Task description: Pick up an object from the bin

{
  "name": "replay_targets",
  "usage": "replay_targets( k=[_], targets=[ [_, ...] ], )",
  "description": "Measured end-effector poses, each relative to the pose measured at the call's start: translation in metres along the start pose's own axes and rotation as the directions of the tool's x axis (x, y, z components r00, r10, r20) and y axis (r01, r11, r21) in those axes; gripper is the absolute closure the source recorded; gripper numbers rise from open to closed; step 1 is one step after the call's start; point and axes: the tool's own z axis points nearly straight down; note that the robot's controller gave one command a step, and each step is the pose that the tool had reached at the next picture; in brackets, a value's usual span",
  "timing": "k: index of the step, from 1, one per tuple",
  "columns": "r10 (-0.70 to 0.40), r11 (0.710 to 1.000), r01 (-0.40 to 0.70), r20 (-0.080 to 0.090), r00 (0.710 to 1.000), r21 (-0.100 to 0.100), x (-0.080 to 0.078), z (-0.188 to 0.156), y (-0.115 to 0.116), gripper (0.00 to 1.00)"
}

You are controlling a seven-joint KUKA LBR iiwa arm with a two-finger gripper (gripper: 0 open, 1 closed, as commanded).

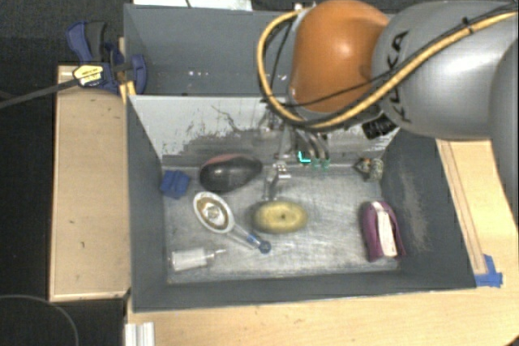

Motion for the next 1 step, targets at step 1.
replay_targets(
  k=[1],
  targets=[
    [-0.115,0.993,0.115,0.01,0.993,-0.001,-0.0052,0.1252,-0.0007,0.0]
  ],
)
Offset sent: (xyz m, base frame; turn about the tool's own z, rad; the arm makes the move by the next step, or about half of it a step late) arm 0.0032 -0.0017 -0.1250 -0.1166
